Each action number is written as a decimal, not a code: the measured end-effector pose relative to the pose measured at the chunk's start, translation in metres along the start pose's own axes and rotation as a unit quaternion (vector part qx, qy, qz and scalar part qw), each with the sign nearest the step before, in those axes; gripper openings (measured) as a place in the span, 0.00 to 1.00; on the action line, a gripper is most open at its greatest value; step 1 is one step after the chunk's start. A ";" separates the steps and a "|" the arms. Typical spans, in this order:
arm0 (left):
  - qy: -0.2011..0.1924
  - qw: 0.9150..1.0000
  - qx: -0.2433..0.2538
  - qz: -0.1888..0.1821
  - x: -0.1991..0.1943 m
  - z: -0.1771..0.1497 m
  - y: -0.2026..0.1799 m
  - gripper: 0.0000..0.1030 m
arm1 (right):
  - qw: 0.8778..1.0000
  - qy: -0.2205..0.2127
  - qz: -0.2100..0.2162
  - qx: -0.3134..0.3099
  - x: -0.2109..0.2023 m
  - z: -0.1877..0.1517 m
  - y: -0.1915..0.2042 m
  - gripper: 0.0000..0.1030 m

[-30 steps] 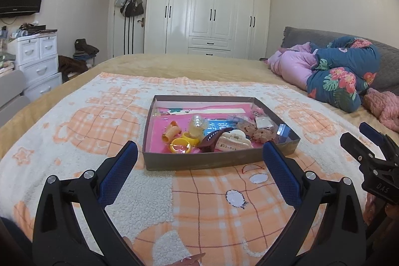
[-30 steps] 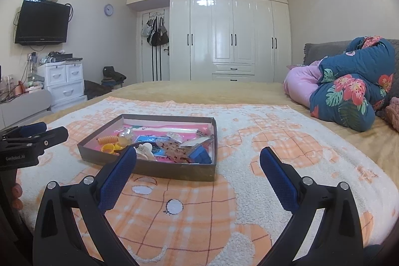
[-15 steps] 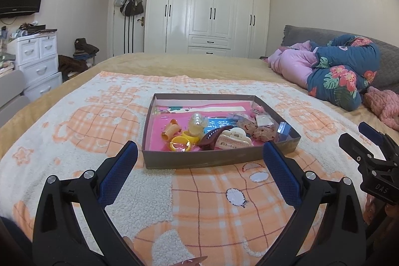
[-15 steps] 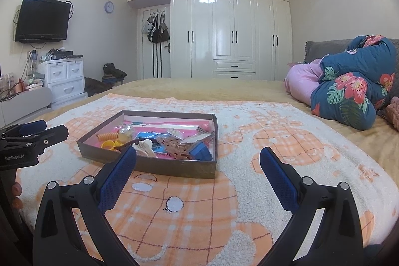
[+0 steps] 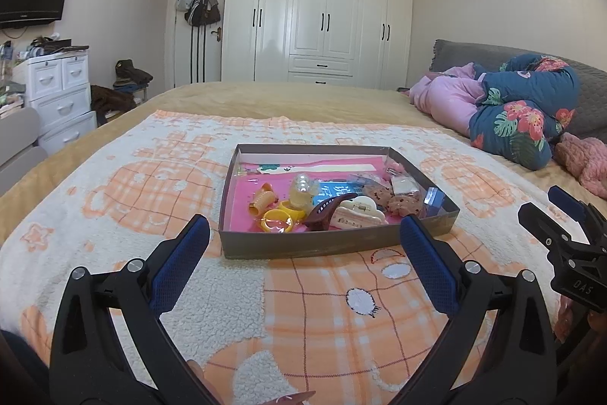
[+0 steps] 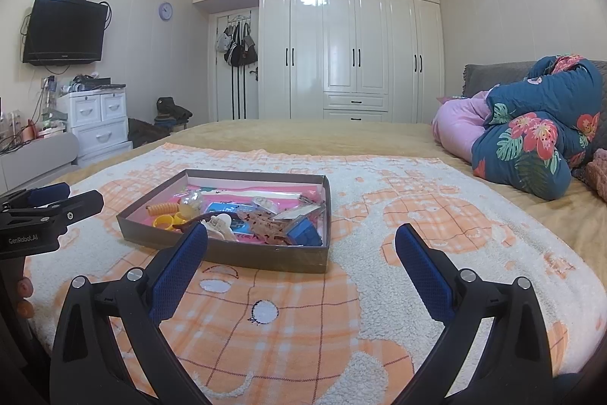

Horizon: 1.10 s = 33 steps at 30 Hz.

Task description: Organize jewelry

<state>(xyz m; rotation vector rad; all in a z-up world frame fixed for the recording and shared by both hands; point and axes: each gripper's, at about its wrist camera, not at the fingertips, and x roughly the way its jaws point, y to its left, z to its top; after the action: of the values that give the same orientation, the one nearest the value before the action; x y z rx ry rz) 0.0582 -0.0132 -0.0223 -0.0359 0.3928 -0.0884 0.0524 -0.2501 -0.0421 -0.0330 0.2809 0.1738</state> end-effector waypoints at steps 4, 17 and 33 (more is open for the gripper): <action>0.002 1.000 0.000 0.001 0.001 0.001 0.001 0.89 | 1.000 0.000 0.000 0.000 0.000 0.000 0.000 0.94; 0.001 1.000 0.001 0.002 0.001 0.001 0.001 0.89 | 1.000 0.002 0.001 -0.001 -0.001 0.000 0.002 0.94; 0.002 1.000 0.001 0.003 0.001 0.001 0.001 0.89 | 1.000 0.001 0.002 -0.001 -0.002 0.001 0.002 0.94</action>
<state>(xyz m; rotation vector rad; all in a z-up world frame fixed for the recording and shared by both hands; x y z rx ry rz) 0.0593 -0.0124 -0.0220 -0.0330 0.3965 -0.0821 0.0508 -0.2483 -0.0410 -0.0348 0.2826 0.1776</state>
